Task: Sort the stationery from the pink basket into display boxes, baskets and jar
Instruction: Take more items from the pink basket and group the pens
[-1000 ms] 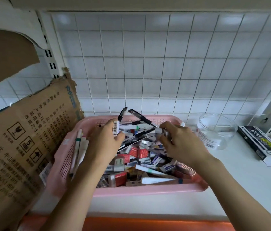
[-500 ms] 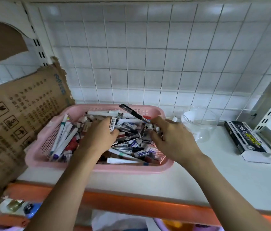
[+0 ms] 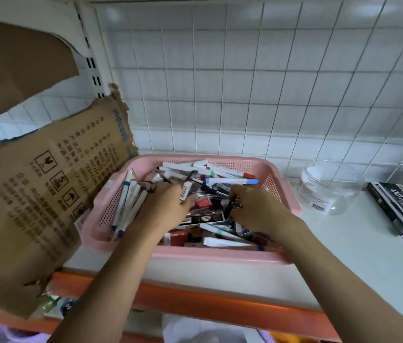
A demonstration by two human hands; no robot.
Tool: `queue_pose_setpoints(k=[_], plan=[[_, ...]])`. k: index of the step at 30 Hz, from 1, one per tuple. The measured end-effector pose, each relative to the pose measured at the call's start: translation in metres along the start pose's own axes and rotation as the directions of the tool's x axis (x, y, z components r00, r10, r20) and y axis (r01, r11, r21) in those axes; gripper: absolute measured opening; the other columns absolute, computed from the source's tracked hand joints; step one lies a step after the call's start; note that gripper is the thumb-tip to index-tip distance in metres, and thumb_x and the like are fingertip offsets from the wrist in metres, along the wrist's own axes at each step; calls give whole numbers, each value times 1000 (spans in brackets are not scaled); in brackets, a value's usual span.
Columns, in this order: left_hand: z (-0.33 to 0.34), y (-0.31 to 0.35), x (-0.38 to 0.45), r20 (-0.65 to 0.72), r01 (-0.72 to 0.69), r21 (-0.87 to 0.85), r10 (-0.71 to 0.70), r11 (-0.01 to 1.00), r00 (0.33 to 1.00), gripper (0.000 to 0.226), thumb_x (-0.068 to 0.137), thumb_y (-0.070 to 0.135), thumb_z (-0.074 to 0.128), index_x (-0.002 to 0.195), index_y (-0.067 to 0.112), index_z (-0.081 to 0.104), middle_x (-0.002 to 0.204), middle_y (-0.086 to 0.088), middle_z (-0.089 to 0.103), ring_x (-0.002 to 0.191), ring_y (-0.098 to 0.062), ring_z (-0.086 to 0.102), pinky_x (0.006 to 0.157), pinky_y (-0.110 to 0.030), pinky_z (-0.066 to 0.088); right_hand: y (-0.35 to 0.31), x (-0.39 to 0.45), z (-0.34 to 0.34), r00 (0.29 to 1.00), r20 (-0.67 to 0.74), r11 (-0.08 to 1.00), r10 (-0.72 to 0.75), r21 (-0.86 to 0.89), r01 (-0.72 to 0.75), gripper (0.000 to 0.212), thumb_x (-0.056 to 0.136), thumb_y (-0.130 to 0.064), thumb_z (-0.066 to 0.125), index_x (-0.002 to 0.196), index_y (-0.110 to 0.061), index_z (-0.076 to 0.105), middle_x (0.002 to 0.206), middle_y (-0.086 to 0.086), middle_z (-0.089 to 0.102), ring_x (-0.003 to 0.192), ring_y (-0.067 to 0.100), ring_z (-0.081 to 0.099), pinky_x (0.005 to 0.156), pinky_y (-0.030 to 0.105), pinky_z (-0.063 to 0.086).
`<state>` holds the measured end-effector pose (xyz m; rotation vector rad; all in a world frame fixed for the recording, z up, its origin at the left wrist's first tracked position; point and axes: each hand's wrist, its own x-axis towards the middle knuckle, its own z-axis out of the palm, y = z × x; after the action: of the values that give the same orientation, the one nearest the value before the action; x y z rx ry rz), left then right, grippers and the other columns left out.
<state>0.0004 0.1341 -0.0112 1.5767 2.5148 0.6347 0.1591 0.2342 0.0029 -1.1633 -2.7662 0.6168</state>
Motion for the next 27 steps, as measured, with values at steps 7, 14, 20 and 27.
queue_pose_setpoints(k=[7,14,20,27], plan=[[-16,-4,-4,402,-60,30,43,998,915,66,93,57,38,140,11,32,143,-10,38,127,-24,43,103,-35,36,-11,4,-4,981,193,974,-7,-220,50,49,89,-20,52,135,-33,42,144,6,35,137,27,25,115,41,11],[-16,-8,1,530,-161,184,40,970,847,84,84,37,64,148,22,11,149,-8,31,123,-25,46,97,-34,43,-1,-11,-17,965,221,977,144,-190,-102,99,76,-35,73,149,-25,7,134,10,43,116,28,46,92,36,43],[-10,-3,2,457,-126,230,7,965,890,57,84,24,61,132,15,32,119,-8,52,88,-22,52,68,-31,44,-10,0,11,970,116,926,214,-341,-163,92,85,-49,60,149,-10,7,151,19,18,137,35,25,108,43,28],[-25,-15,5,293,-96,81,69,992,954,46,89,33,56,131,21,40,111,-7,55,83,-18,47,70,-28,41,-11,2,10,992,3,965,125,-231,-121,66,81,-43,65,132,-14,35,128,12,45,115,32,47,90,37,41]])
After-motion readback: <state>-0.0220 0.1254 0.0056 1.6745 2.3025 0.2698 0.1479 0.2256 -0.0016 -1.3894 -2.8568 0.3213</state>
